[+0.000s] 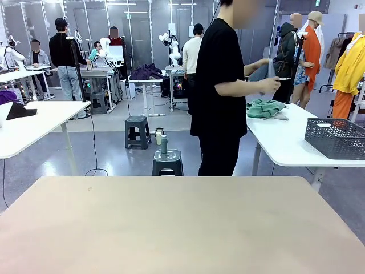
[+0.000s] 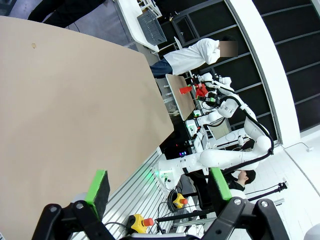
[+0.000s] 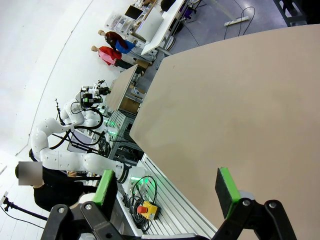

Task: Fold the towels and place them in the basket.
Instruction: When a person lays out a Towel with hook on the table, fold it in half twice.

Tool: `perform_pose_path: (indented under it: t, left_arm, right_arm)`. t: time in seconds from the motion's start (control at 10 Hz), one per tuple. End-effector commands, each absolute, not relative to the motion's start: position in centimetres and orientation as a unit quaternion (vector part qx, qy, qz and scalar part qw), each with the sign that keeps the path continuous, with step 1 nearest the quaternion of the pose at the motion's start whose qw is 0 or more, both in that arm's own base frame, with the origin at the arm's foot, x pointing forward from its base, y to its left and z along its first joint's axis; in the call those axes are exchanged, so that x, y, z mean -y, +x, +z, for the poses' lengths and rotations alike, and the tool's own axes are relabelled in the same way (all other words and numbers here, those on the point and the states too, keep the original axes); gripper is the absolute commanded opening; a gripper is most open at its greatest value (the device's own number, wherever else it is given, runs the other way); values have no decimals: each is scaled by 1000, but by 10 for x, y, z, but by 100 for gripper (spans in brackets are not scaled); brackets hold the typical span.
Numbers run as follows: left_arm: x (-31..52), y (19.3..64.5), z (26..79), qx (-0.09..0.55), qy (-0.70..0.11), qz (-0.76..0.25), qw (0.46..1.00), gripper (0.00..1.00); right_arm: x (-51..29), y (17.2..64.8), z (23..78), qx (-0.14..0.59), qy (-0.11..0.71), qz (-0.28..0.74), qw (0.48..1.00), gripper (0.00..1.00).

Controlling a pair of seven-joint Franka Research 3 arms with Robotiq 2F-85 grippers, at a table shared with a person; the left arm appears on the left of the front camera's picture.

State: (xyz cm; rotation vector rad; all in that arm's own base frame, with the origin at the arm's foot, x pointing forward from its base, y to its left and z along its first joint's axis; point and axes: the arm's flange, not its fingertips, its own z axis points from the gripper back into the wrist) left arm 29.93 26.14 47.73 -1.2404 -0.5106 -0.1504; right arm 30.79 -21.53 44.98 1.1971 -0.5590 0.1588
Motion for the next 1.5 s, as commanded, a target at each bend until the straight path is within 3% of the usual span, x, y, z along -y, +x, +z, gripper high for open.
perform_pose_path:
  t: [0.0, 1.4]
  left_arm:
    - [-263, 297, 477, 238, -576, -81, 778, 100]
    - [-263, 297, 477, 238, -576, -81, 778, 100]
  right_arm:
    - [216, 310, 450, 269, 558, 80, 781, 100]
    - [216, 310, 450, 269, 558, 80, 781, 100]
